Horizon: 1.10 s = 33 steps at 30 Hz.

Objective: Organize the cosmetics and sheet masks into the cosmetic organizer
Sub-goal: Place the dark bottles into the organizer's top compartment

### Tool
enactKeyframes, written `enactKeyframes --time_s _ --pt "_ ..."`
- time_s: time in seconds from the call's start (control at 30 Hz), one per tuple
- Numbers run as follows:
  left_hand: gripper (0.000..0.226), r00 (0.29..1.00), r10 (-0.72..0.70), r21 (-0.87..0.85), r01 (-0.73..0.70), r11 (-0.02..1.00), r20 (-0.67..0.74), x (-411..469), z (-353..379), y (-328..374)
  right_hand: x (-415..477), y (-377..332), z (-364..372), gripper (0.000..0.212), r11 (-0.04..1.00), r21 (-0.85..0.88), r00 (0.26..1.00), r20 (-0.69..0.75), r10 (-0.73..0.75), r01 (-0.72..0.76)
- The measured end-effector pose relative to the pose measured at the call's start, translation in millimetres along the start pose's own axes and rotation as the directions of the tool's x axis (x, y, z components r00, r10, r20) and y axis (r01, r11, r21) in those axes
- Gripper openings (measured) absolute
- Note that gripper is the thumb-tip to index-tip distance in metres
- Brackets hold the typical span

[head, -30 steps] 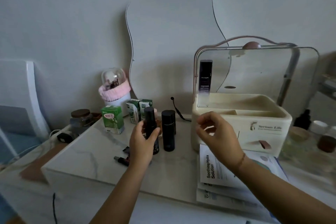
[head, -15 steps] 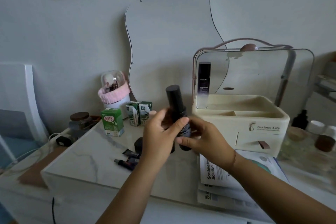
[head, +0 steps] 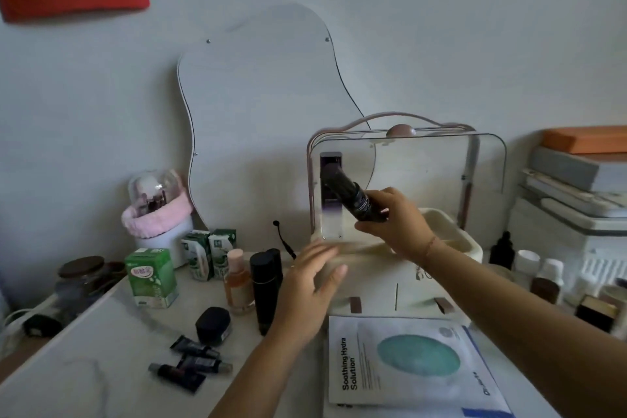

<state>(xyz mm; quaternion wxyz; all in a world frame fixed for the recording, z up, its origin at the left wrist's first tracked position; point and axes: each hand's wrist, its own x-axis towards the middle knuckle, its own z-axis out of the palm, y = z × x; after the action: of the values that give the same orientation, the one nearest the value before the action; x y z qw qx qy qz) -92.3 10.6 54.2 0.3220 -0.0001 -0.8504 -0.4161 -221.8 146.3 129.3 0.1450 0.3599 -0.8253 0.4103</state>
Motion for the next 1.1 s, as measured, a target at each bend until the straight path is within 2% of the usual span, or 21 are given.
enactKeyframes --time_s 0.17,0.33,0.57,0.87,0.93,0.97,1.03,1.1 --pt "0.043 1.000 0.023 -0.016 -0.023 1.000 0.011 0.0 -2.2 -5.7 29.8 24.2 15.7 0.042 0.975 0.100 0.978 0.092 0.189 -0.198" --pt "0.043 1.000 0.012 -0.062 -0.012 0.998 0.004 -0.9 -1.2 -7.4 54.7 26.0 28.3 0.045 0.947 0.085 0.943 0.151 0.295 -0.310" --pt "0.040 1.000 0.018 -0.083 -0.018 0.996 0.006 -0.7 -0.7 -9.3 62.0 26.1 33.4 0.036 0.962 -0.084 0.955 0.129 0.269 -0.260" --pt "0.038 1.000 0.001 -0.135 0.000 0.991 0.009 -3.1 -2.6 -6.5 57.9 24.7 31.8 0.038 0.950 -0.157 0.952 0.105 0.287 -0.269" --pt "0.028 0.987 -0.049 -0.209 0.016 0.978 -0.155 -9.0 -8.7 -5.4 49.0 19.8 27.4 0.047 0.953 -0.151 0.958 0.074 0.277 -0.264" --pt "0.024 0.952 -0.083 -0.231 0.013 0.973 -0.296 -13.2 -13.0 -7.3 40.4 15.6 24.8 0.050 0.962 -0.106 0.966 0.032 0.256 -0.251" --pt "0.024 0.831 -0.138 -0.235 0.009 0.972 -0.539 -22.5 -21.2 -14.7 14.8 2.5 18.5 0.047 0.986 0.007 0.982 -0.095 0.166 -0.166" --pt "0.030 0.759 -0.180 -0.220 0.050 0.974 -0.625 -30.2 -26.9 -26.8 -18.1 -12.9 14.3 0.037 0.997 0.057 0.980 -0.192 0.054 -0.044"
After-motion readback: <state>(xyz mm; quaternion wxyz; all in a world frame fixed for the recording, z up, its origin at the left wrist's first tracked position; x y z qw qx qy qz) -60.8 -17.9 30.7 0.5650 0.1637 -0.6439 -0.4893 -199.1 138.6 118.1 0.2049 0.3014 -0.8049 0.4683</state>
